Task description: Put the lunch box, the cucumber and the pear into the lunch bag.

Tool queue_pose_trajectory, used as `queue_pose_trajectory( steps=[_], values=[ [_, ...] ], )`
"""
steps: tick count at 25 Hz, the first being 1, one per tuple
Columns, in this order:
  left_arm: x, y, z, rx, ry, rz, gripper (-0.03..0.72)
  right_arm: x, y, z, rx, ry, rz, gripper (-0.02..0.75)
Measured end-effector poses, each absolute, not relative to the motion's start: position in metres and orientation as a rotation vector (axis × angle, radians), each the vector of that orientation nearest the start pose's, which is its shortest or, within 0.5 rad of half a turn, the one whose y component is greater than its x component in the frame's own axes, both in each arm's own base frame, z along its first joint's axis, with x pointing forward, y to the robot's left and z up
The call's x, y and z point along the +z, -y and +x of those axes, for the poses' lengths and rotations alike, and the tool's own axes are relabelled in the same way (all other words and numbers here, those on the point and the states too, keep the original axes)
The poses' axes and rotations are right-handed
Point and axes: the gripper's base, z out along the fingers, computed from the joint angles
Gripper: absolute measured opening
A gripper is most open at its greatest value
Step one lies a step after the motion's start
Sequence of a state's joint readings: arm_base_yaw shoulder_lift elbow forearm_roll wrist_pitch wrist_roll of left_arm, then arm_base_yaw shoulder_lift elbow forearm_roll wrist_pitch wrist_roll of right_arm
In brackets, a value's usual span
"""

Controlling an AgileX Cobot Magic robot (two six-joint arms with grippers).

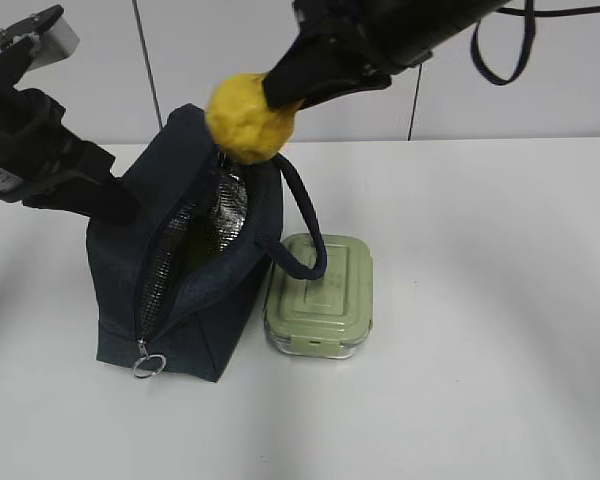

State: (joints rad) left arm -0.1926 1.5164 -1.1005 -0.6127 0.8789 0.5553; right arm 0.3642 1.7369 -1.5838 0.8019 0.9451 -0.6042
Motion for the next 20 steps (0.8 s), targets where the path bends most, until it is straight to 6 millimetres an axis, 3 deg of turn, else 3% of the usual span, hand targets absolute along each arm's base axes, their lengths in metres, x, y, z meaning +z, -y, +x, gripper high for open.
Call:
queue_pose_trajectory(
  steps=[3,7,11,15,17,19,20],
  values=[
    [0.274,0.098,0.291,-0.631,-2.567,0.569,0.021,0.334,-0.209,0.342,0.893,-2.243,-0.817,0.197],
    [0.274,0.098,0.291,-0.631,-2.567,0.569,0.021,0.303,-0.23,0.347,0.88,-2.305,-0.877,0.196],
    [0.274,0.098,0.291,-0.631,-2.567,0.569,0.021,0.271,-0.236,0.354,0.773,-2.4,-0.931,0.194],
    [0.274,0.098,0.291,-0.633,-2.568,0.569,0.021,0.257,-0.237,0.358,0.727,-2.44,-0.942,0.195],
    [0.274,0.098,0.291,-0.635,-2.568,0.568,0.021,0.255,-0.237,0.358,0.73,-2.444,-0.942,0.222],
    [0.274,0.098,0.291,-0.635,-2.568,0.568,0.021,0.255,-0.238,0.358,0.74,-2.446,-0.935,0.296],
    [0.274,0.098,0.291,-0.635,-2.568,0.568,0.021,0.255,-0.238,0.358,0.745,-2.445,-0.931,0.369]
  ],
)
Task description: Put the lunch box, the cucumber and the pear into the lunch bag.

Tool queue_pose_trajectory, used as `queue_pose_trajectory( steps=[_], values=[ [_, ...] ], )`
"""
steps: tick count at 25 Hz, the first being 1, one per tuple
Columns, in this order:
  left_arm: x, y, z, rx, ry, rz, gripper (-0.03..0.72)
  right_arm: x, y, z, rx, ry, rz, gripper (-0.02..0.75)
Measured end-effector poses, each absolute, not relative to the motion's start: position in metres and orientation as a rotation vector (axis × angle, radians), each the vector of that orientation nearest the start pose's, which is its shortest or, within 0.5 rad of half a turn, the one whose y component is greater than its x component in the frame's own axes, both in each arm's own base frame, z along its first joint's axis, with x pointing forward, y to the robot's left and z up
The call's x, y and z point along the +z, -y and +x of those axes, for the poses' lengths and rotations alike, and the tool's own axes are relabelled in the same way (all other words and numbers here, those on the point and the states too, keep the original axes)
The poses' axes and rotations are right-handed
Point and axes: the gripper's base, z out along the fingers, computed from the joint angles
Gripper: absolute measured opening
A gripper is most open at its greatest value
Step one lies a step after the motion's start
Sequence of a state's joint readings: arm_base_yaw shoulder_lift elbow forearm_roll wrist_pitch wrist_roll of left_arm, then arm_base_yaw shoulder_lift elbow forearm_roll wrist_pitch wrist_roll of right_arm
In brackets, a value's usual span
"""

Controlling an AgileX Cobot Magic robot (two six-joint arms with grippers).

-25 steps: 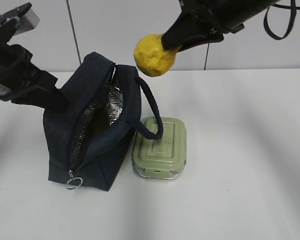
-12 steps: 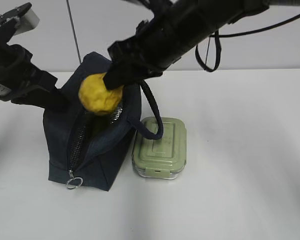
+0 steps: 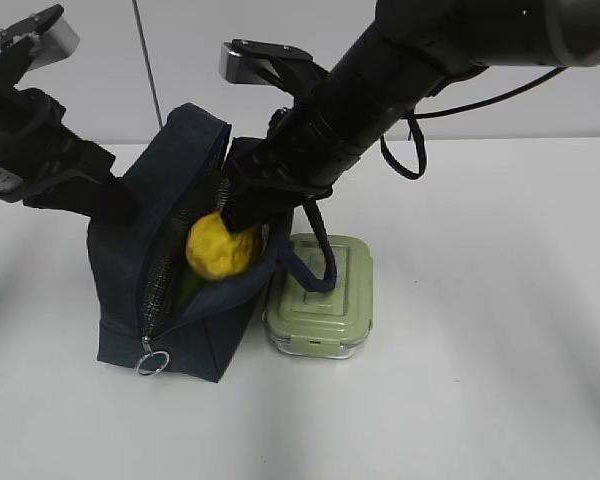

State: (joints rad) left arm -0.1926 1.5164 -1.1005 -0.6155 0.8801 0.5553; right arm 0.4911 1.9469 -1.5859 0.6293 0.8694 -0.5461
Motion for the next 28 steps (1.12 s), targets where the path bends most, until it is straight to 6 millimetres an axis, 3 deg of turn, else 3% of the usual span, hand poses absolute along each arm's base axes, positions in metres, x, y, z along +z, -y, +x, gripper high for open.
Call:
queue_pose_trajectory(
  steps=[2,4,9,13,16,19,22,28],
  values=[
    [0.274,0.098,0.291,-0.636,-2.567,0.567,0.021,0.256,-0.239,0.359,0.753,-2.441,-0.926,0.503],
    [0.274,0.098,0.291,-0.636,-2.567,0.567,0.021,0.257,-0.239,0.359,0.757,-2.438,-0.92,0.555],
    [0.274,0.098,0.291,-0.636,-2.567,0.567,0.021,0.281,-0.226,0.358,0.775,-2.392,-0.856,0.556],
    [0.274,0.098,0.291,-0.635,-2.568,0.568,0.021,0.297,-0.188,0.362,0.775,-2.41,-0.654,0.555],
    [0.274,0.098,0.29,-0.636,-2.569,0.568,0.021,0.283,-0.155,0.36,0.791,-2.476,-0.498,0.554],
    [0.274,0.098,0.29,-0.636,-2.569,0.569,0.021,0.248,-0.128,0.355,0.878,-2.555,-0.328,0.554],
    [0.274,0.098,0.29,-0.635,-2.569,0.569,0.021,0.223,-0.119,0.347,0.949,-2.572,-0.199,0.554],
    [0.274,0.098,0.29,-0.636,-2.569,0.569,0.021,0.195,-0.119,0.347,0.998,-2.613,-0.093,0.554]
  ],
)
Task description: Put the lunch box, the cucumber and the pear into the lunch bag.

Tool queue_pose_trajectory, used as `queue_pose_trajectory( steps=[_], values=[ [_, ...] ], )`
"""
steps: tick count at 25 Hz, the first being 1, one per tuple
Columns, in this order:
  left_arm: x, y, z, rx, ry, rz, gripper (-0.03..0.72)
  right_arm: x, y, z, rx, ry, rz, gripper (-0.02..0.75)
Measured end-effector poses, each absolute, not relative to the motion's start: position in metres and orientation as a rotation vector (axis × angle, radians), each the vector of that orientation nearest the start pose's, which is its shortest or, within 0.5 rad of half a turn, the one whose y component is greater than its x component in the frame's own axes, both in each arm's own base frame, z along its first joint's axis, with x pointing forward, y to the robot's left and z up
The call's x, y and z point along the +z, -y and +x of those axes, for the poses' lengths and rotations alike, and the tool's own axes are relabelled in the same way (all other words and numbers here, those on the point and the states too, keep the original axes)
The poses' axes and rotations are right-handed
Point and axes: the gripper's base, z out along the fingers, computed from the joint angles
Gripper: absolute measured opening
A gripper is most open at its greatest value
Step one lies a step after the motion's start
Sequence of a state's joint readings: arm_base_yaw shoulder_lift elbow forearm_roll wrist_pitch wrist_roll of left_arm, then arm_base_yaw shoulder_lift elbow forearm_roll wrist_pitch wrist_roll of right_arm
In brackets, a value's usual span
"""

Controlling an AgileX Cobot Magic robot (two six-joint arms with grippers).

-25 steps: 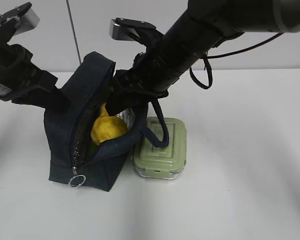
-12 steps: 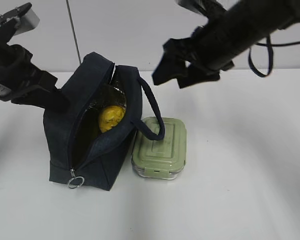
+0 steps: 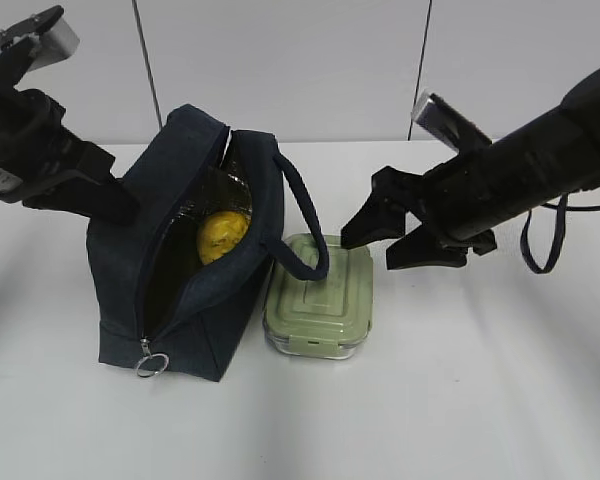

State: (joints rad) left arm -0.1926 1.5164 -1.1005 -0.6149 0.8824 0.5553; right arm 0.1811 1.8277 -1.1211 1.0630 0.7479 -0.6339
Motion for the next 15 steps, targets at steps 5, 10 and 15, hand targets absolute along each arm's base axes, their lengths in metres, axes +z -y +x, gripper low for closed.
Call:
queue_pose_trajectory(
  steps=[5,10,15],
  values=[
    [0.274,0.098,0.29,-0.636,-2.569,0.569,0.021,0.171,-0.121,0.353,1.031,-2.663,-0.015,0.553],
    [0.274,0.098,0.29,-0.636,-2.57,0.57,0.021,0.153,-0.12,0.352,1.016,-2.695,-0.002,0.553],
    [0.274,0.098,0.29,-0.636,-2.57,0.57,0.021,0.145,-0.122,0.356,1.056,-2.668,0.011,0.552]
  ],
)
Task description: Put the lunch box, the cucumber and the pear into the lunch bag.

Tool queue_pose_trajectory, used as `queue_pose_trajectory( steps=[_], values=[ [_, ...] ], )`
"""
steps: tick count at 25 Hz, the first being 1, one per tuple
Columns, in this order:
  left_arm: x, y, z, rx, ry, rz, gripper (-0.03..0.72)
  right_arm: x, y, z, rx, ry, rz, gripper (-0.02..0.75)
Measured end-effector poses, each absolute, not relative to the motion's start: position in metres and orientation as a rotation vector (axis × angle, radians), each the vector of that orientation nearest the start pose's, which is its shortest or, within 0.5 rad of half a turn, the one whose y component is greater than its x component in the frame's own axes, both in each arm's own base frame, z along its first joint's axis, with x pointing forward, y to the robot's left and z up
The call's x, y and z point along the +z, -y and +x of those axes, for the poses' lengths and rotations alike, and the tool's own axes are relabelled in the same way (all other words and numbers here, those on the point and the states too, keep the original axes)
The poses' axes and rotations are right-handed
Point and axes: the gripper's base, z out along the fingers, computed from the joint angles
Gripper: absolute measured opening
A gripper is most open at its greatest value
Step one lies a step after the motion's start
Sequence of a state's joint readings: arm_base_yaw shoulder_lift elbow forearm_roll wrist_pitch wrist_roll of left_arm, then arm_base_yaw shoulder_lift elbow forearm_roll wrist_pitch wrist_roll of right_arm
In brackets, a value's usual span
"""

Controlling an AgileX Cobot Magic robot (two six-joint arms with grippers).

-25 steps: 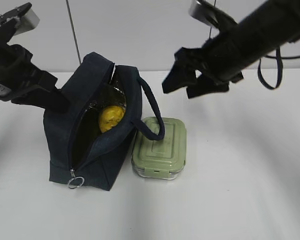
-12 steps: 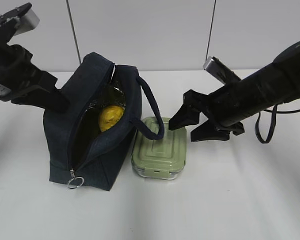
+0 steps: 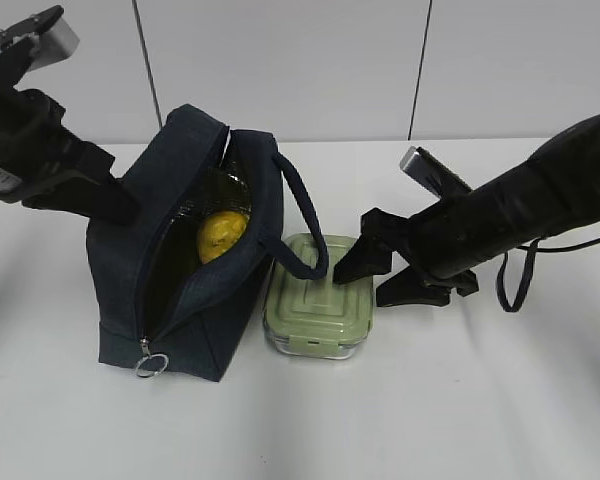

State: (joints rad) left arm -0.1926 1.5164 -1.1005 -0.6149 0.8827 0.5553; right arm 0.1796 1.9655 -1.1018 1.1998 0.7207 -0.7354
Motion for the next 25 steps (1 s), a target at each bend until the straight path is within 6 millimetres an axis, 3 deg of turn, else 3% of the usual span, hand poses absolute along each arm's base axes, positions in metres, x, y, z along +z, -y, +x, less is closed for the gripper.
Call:
queue_pose_trajectory(
  steps=[5,9,14,17,25],
  values=[
    [0.274,0.098,0.29,-0.636,-2.57,0.57,0.021,0.131,-0.123,0.359,1.084,-2.666,0.022,0.551],
    [0.274,0.098,0.29,-0.636,-2.571,0.571,0.021,0.131,-0.124,0.359,1.084,-2.652,-0.003,0.522],
    [0.274,0.098,0.29,-0.634,-2.571,0.572,0.021,0.129,-0.125,0.36,1.109,-2.64,0.007,0.44],
    [0.274,0.098,0.29,-0.633,-2.572,0.573,0.021,0.127,-0.126,0.361,1.144,-2.637,0.033,0.345],
    [0.274,0.098,0.29,-0.632,-2.573,0.576,0.021,0.127,-0.125,0.361,1.152,-2.633,0.036,0.266]
  ],
)
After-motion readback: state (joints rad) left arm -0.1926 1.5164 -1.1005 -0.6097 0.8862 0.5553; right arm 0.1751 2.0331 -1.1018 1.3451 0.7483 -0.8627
